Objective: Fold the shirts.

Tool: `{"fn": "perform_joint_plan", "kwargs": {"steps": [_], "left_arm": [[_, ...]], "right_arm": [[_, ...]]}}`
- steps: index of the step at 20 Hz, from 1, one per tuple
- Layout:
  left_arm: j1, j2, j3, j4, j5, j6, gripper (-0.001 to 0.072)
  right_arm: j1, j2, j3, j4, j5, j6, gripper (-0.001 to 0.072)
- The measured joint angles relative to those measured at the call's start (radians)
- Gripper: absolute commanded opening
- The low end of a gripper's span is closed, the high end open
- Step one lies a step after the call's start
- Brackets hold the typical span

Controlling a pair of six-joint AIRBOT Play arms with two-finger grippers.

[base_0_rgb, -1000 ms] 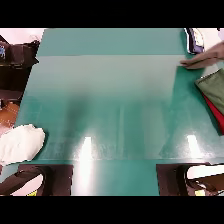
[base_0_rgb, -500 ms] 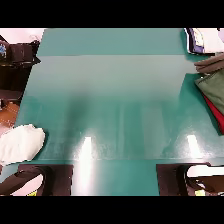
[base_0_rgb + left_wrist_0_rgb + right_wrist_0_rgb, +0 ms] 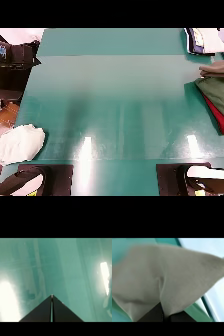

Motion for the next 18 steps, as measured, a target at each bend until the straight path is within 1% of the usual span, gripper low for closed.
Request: {"fn": "perform_joint_plan", "kwargs": {"steps": [2,5,6,7,8,12,13,15,16,17,18], "left_arm": [[0.0,0.0,0.0,0.0,-0.014,0.004,0.0032],[0.0,0.0,0.0,0.0,-0.029,0.013,0.0032],[0.0,0.0,0.0,0.0,-0.032,0.015,0.0032],[0.0,0.0,0.0,0.0,-0.034,0.016,0.0032],[0.0,0.0,0.0,0.0,-0.036,0.018,0.0032],[0.0,0.0,0.0,0.0,-0.032,0.019,0.0032],[0.0,0.0,0.0,0.0,-0.025,0.02,0.0032],[0.0,0.0,0.0,0.0,-0.012,0.021,0.0032],[0.0,0.0,0.0,0.0,-0.008,0.021,0.0032],[0.0,0.0,0.0,0.0,-0.005,0.021,0.0032],[0.0,0.0,0.0,0.0,0.002,0.021,0.0032]], "right_arm": [[-0.008,0.003,-0.037,-0.078,0.051,0.038,0.0017],[-0.039,0.005,-0.107,-0.14,0.117,0.08,0.003],[-0.056,0.005,-0.128,-0.15,0.135,0.095,0.021],[-0.074,0.006,-0.146,-0.161,0.151,0.106,0.0534],[-0.097,0.006,-0.164,-0.17,0.168,0.117,0.0673],[-0.179,0.018,-0.197,-0.174,0.215,0.172,0.0669],[-0.192,0.027,-0.2,-0.166,0.218,0.185,0.0648],[-0.21,0.049,-0.204,-0.108,0.217,0.201,0.0643],[-0.215,0.062,-0.206,-0.074,0.211,0.206,0.0629],[-0.216,0.075,-0.207,-0.031,0.206,0.21,0.0523],[-0.212,0.09,-0.208,0.023,0.202,0.213,0.0366]]}}
